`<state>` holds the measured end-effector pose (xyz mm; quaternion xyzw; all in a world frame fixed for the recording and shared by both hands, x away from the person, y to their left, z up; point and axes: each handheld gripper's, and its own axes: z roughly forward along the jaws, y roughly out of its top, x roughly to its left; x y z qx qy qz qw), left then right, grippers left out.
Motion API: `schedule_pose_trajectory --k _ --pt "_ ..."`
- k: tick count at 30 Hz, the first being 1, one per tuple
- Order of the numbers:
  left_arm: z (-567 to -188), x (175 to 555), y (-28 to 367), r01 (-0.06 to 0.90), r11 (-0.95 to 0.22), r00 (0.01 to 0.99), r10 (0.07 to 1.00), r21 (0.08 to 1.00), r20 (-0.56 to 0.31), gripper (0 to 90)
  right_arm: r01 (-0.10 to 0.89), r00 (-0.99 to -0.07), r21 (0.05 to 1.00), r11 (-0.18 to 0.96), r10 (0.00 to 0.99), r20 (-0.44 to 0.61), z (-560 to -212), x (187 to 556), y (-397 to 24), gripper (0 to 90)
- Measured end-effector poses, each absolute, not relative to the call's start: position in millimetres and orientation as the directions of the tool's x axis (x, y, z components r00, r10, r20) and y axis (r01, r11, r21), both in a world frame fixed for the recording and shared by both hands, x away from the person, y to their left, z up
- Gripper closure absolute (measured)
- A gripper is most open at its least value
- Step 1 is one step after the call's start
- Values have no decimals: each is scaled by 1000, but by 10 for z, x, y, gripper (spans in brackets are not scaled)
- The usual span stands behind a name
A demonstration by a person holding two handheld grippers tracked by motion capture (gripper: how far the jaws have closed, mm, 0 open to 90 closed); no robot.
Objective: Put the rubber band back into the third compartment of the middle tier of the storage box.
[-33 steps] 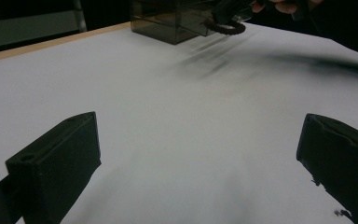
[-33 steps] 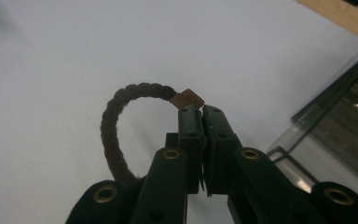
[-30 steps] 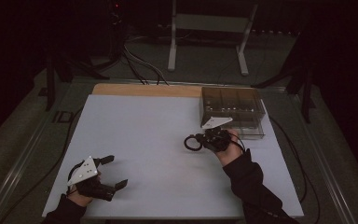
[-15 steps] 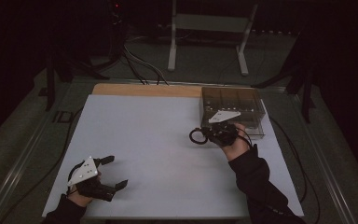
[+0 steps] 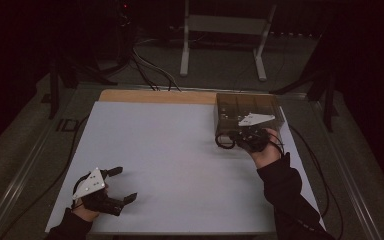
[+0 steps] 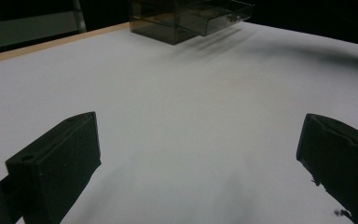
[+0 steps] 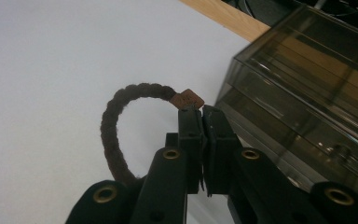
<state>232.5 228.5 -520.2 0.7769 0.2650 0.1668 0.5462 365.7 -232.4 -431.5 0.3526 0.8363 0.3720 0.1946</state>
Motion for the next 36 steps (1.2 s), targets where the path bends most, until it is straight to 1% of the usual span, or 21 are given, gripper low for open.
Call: schedule_pose_trajectory --k 15,36 --pt "-5196 2320 2277 228 -261 805 593 938 -31 3 478 -613 771 422 788 -52 -4260 3668 -2666 867" --pt "-5193 2320 2278 226 -261 805 592 938 -29 3 529 -498 771 354 866 -56 -4206 3703 -3202 867"
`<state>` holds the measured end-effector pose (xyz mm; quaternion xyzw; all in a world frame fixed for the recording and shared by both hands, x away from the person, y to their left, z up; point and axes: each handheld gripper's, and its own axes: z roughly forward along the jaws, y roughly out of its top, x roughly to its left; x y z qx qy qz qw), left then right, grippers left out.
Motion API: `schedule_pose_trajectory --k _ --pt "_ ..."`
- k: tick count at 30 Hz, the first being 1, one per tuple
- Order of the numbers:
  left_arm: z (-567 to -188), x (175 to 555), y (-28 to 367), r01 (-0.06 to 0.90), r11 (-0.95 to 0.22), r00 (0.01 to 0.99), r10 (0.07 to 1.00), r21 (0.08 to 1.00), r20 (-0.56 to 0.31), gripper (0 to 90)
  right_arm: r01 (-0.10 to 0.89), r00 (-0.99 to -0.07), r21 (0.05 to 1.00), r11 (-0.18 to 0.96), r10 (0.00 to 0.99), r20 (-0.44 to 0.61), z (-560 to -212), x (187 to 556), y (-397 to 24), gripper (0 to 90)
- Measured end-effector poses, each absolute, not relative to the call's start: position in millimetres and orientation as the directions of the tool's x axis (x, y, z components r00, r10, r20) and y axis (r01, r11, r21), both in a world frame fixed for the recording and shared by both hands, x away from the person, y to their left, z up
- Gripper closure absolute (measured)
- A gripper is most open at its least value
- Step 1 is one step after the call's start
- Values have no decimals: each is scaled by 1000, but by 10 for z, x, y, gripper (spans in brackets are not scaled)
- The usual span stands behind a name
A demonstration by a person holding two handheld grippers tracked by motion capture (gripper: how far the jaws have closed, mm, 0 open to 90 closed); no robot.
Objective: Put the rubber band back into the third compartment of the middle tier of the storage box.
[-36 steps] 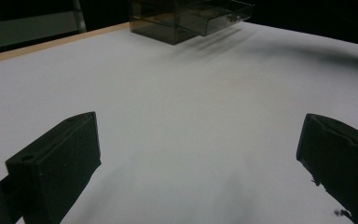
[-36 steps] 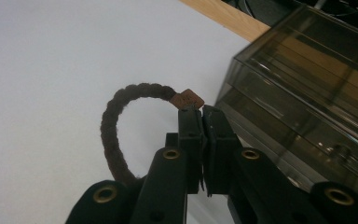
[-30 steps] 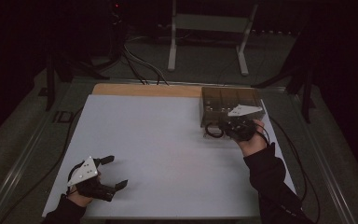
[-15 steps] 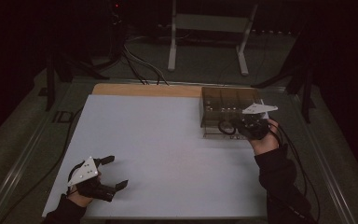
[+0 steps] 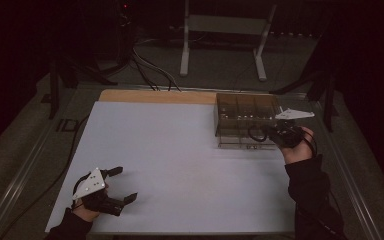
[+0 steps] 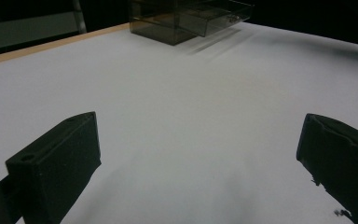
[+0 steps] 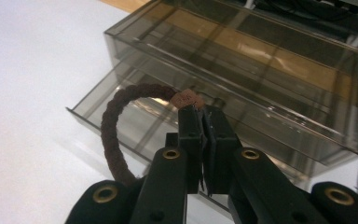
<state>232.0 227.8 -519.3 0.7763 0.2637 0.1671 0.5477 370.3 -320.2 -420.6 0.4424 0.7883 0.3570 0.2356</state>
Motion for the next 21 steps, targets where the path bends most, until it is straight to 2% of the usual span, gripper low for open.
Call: schedule_pose_trajectory --k 21 --pt "-5193 2321 2278 227 -261 805 593 938 -30 3 580 -399 762 288 916 -43 -4208 3753 -3642 866"
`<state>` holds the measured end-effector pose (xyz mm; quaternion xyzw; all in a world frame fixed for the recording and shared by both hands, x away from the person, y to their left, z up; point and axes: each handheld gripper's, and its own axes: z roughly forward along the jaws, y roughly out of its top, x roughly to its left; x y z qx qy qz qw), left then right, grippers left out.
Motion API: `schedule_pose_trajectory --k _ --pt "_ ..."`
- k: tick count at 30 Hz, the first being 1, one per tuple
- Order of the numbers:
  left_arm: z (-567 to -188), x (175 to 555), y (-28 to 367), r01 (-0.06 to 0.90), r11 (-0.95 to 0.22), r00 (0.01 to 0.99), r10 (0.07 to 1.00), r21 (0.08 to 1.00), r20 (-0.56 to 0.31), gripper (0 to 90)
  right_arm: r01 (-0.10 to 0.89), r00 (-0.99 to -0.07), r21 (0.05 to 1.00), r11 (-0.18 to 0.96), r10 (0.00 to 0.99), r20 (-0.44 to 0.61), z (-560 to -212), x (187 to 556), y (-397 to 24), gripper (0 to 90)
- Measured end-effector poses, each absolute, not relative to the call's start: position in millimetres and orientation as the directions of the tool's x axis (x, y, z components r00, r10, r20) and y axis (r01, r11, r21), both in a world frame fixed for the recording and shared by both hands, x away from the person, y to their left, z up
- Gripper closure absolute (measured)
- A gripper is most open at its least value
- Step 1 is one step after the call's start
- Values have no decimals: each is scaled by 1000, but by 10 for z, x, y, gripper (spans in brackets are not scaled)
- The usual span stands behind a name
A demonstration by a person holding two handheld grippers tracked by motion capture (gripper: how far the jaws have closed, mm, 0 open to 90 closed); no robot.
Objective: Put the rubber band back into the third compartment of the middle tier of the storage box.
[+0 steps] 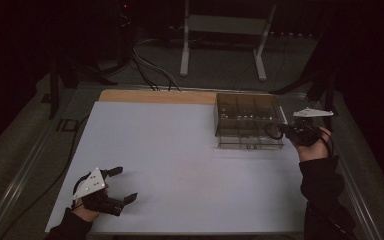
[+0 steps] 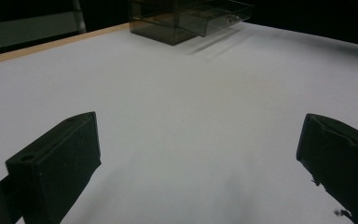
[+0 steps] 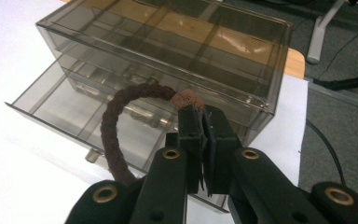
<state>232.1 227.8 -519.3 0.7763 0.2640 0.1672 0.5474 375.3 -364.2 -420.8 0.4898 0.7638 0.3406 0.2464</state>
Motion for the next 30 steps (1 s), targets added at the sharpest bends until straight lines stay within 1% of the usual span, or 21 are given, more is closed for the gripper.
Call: schedule_pose_trajectory --k 8,13,30 --pt "-5193 2321 2280 227 -260 805 593 939 -30 3 603 -380 747 280 924 -39 -4266 3804 -3715 866" --pt "-5193 2321 2279 228 -261 805 592 938 -30 3 630 -362 730 265 932 -26 -4375 3878 -3785 866" --pt "-5194 2323 2278 227 -266 805 593 937 -26 3 667 -354 691 279 935 -36 -4541 4011 -3767 867"
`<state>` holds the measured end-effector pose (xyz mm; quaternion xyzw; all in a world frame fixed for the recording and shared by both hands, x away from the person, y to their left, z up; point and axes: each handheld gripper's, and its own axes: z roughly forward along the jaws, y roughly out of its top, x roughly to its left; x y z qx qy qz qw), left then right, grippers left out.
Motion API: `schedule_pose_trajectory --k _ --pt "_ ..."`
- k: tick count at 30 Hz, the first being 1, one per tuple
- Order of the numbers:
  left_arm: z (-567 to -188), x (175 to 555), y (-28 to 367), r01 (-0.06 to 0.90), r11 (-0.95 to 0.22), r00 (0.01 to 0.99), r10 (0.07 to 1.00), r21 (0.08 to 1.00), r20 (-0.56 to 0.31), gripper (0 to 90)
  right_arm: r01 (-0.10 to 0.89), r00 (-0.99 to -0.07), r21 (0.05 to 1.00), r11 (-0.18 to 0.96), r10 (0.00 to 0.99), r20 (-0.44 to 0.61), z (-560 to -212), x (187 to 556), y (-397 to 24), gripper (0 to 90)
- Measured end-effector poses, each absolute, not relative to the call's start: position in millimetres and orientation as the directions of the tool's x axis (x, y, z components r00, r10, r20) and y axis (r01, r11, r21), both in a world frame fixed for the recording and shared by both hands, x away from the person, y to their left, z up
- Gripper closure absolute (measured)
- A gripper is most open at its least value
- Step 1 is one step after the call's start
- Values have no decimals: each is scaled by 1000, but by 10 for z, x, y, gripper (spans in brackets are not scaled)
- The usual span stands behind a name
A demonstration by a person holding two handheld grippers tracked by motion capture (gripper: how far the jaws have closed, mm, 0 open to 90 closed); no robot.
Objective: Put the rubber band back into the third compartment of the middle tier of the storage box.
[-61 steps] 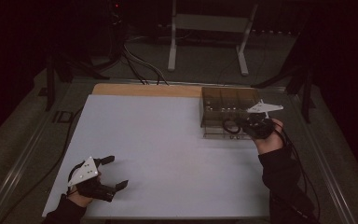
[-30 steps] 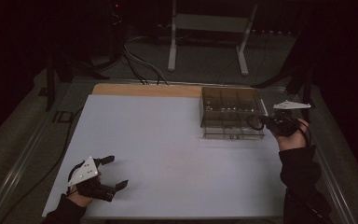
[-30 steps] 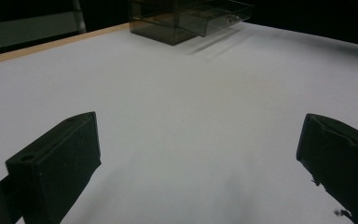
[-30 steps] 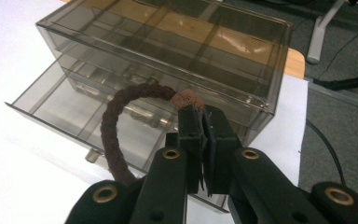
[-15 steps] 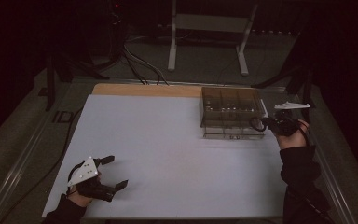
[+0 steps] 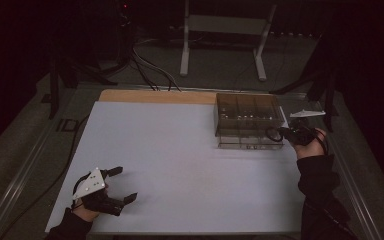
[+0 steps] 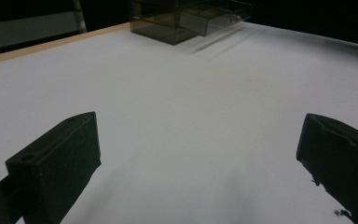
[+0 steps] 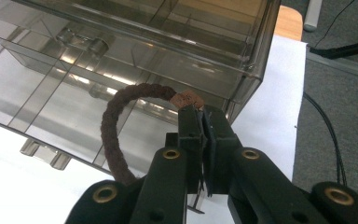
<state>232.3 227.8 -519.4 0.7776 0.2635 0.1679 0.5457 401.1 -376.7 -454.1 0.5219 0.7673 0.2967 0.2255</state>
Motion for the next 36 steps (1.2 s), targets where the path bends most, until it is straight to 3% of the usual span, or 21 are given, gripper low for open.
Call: schedule_pose_trajectory --k 36 --pt "-5195 2321 2275 226 -264 806 592 938 -27 3 719 -373 598 355 923 -100 -4738 4209 -3661 866"
